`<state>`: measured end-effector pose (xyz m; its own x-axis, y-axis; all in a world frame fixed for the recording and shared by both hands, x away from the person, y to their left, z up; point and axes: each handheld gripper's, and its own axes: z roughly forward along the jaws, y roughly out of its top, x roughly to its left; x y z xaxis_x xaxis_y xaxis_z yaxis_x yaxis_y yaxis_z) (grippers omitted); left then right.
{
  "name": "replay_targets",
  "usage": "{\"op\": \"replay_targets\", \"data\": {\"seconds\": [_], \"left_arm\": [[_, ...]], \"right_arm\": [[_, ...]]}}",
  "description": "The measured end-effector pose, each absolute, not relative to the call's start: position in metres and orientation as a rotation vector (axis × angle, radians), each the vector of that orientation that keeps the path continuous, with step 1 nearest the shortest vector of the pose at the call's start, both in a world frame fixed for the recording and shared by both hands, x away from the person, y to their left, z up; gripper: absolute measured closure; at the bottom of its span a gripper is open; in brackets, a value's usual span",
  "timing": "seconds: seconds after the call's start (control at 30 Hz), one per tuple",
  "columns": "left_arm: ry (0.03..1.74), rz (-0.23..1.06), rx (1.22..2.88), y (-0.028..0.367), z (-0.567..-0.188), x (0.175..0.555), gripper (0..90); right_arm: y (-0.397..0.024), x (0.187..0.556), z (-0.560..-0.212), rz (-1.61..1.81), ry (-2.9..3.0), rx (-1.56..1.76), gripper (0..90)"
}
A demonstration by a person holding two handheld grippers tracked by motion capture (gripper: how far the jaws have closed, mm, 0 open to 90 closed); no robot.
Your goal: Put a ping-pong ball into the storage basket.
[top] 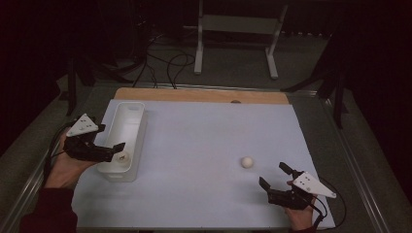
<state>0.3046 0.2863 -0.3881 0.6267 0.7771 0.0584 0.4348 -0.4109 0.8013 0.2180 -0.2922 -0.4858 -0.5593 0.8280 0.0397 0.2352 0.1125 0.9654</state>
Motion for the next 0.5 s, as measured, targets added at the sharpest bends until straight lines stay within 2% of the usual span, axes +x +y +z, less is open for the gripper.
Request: {"op": "replay_targets", "data": {"seconds": [0.5], "left_arm": [[0.935,0.554,2.033,0.27,-0.389,0.309,3.5]], "right_arm": [[-0.294,0.218,-0.486,1.469,1.865,1.035,7.4]]}}
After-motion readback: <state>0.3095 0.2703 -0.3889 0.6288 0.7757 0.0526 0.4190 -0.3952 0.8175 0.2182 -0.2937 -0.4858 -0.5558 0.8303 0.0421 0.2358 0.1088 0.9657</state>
